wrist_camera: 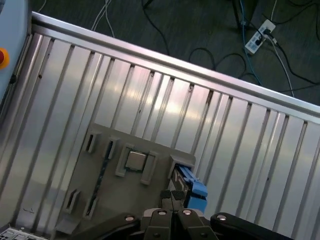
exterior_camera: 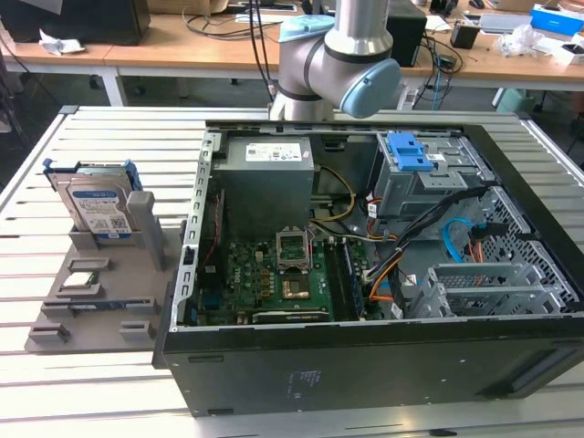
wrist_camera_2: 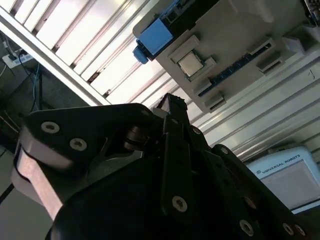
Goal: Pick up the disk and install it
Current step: 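Pick up the disk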
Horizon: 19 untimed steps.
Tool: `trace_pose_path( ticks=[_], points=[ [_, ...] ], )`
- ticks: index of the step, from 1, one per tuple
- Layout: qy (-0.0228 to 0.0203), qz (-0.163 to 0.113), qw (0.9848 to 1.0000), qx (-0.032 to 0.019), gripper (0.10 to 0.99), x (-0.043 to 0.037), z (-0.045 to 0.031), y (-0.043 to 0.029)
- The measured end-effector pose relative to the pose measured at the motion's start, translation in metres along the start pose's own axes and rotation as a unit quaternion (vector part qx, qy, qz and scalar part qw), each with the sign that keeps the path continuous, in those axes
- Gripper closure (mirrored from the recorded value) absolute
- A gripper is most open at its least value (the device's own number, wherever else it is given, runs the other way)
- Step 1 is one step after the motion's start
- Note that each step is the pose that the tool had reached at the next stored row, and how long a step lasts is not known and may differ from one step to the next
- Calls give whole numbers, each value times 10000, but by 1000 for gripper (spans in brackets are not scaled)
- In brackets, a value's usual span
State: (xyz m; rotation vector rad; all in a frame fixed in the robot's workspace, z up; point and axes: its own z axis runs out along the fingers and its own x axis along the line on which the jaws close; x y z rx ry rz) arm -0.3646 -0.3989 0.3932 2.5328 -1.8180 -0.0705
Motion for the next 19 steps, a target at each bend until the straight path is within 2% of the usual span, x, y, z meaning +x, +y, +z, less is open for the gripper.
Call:
trace_pose_path(
  ticks=[3, 8, 10, 14, 19],
  points=[
    [8, -185, 9998, -4, 980, 0, 0, 0],
    [8, -161, 9999, -4, 980, 0, 0, 0],
    [-3, 77, 10000, 1, 980, -1, 1, 0],
    [-16, 376, 9993, 9, 980, 0, 3, 0],
    [-38, 861, 9963, 20, 980, 0, 8, -1]
  ],
)
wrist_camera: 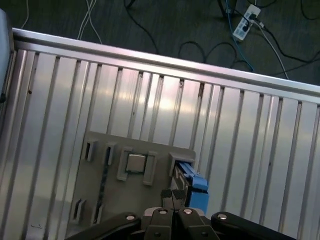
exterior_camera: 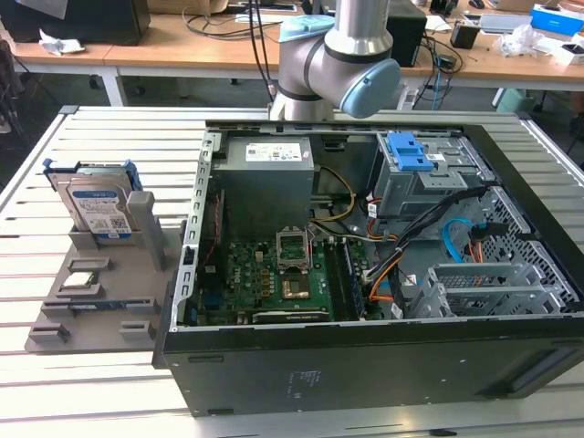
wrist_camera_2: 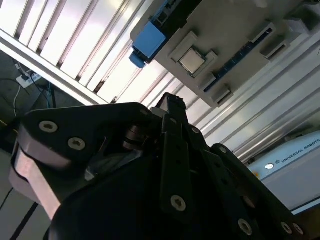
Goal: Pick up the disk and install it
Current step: 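Pick up the disk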
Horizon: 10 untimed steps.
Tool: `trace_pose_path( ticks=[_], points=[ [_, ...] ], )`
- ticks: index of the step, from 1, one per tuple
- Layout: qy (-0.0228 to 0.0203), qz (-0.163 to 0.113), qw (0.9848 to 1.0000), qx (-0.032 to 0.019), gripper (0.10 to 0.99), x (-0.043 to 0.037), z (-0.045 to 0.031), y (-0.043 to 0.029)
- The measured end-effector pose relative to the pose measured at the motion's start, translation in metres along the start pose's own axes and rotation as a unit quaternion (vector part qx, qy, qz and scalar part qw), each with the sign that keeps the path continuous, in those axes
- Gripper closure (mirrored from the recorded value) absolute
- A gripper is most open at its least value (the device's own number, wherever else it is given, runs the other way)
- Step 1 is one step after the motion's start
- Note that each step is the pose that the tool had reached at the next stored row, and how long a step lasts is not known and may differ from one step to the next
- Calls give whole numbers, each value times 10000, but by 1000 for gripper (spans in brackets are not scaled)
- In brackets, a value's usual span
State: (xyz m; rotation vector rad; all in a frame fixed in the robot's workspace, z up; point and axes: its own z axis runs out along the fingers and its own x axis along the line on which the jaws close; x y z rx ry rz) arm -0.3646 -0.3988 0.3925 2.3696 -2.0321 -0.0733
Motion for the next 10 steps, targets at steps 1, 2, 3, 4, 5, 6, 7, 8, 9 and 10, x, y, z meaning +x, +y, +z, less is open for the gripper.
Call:
trace_pose_path(
  ticks=[1, 2, 3, 4, 5, 6, 7, 8, 9, 10],
  points=[
    [-4, 78, 10000, 2, 980, 0, 1, 0],
    [-9, 208, 9998, 5, 980, 0, 2, 0],
    [-15, 336, 9994, 8, 980, 0, 3, 0],
    [-19, 421, 9991, 10, 980, 0, 4, 0],
    [-23, 499, 9988, 12, 980, 0, 5, 0],
    [-28, 635, 9980, 14, 980, 0, 6, 0],
    [-32, 706, 9975, 16, 980, 0, 8, 0],
    [-35, 794, 9968, 18, 980, 0, 9, 0],
    [-37, 869, 9962, 20, 980, 0, 10, 0],
    [-39, 933, 9956, 21, 980, 0, 11, 0]
  ],
)
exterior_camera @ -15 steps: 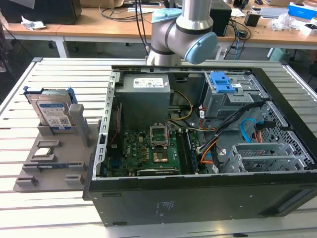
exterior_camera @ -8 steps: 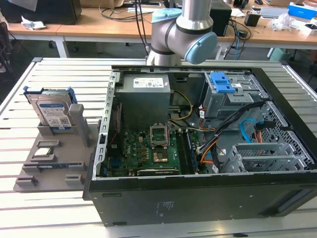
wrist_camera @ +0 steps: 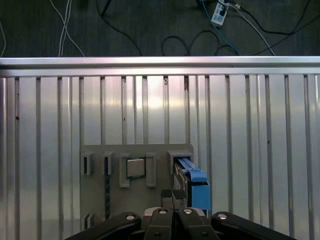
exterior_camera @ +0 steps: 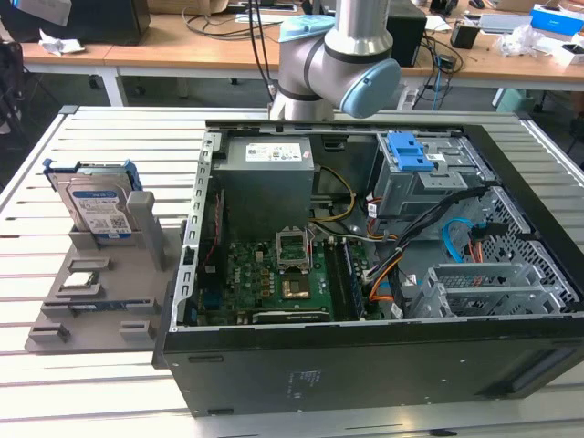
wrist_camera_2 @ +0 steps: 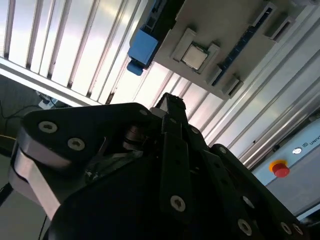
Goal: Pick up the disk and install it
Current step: 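Pick up the disk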
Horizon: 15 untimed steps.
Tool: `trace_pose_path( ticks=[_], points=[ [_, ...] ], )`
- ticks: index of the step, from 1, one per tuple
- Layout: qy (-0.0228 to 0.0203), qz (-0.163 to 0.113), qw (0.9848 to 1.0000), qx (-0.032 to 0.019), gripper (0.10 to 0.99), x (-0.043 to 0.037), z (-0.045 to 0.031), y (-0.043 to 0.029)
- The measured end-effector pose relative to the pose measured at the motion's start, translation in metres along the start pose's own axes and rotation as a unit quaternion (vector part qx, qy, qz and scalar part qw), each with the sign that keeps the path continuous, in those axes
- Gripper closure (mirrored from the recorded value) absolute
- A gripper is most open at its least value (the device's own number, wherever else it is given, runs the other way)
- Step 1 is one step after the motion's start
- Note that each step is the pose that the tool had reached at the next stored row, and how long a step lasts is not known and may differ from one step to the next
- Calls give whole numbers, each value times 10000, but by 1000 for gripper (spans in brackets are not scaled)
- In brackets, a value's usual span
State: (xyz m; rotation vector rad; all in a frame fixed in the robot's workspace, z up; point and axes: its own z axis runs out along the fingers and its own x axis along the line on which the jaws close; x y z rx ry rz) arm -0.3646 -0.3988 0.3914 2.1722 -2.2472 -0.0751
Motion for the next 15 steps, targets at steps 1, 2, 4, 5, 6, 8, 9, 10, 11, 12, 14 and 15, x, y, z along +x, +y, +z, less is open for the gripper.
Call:
trace_pose_path(
  ticks=[1, 2, 4, 5, 6, 8, 9, 10, 11, 12, 14, 15],
  points=[
    [2, 133, 9999, 3, 980, 1, 1, 0],
    [12, 235, 9997, 6, 980, 1, 4, -1],
    [38, 348, 9994, 11, 980, 1, 6, 0],
    [55, 383, 9992, 12, 980, 1, 5, -1],
    [55, 385, 9992, 12, 980, 1, 5, 0],
    [55, 386, 9992, 13, 980, 0, 5, 0],
    [55, 387, 9992, 12, 973, 0, 5, 0],
    [55, 387, 9992, 12, 914, 0, 5, 0],
    [55, 388, 9992, 12, 851, 0, 5, 0],
    [55, 389, 9992, 12, 729, 0, 5, 0],
    [55, 390, 9992, 13, 604, 0, 5, 0],
    [54, 390, 9992, 13, 604, 0, 5, 0]
  ],
)
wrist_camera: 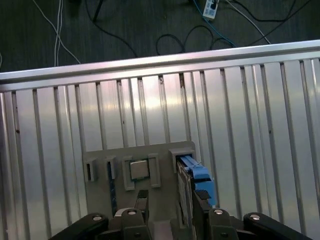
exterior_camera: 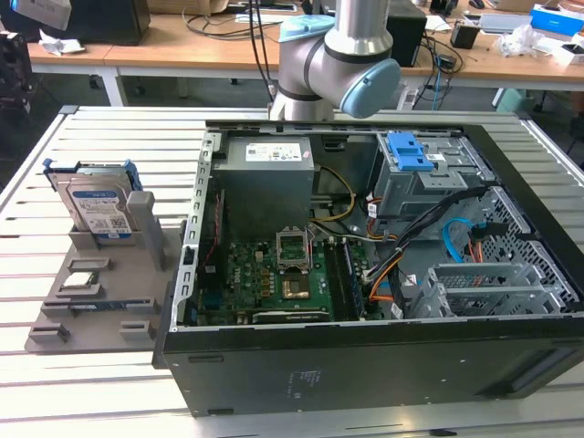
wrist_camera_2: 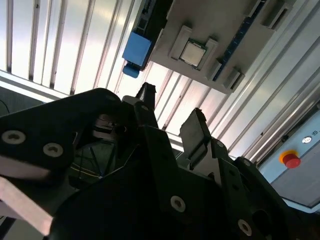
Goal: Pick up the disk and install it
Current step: 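Pick up the disk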
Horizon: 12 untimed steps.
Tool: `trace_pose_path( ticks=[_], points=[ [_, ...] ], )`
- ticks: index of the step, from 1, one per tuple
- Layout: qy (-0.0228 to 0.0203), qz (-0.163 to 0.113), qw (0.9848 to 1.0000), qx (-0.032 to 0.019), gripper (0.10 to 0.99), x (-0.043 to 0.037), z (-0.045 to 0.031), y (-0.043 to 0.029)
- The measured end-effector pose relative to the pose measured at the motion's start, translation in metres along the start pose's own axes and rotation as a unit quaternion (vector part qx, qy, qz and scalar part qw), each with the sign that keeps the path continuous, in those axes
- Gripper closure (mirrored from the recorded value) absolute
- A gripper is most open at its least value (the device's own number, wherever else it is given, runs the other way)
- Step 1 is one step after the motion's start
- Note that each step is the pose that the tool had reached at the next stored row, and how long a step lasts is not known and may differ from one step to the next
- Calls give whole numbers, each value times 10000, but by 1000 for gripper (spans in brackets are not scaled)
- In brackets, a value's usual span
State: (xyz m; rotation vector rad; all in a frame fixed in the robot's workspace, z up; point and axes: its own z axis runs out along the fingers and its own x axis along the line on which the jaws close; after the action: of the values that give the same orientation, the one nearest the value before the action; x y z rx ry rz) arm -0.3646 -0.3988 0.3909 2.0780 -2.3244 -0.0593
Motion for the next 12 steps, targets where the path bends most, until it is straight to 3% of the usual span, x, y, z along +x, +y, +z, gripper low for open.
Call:
trace_pose_path(
  ticks=[3, 6, 9, 12],
  points=[
    [0, 1, 10000, -1, 604, -22, 0, -1],
    [2, -1, 10000, 0, 604, -102, 0, -29],
    [21, 0, 10000, 2, 604, -203, -2, -76],
    [45, 1, 10000, 5, 604, -233, -3, -113]
  ],
)
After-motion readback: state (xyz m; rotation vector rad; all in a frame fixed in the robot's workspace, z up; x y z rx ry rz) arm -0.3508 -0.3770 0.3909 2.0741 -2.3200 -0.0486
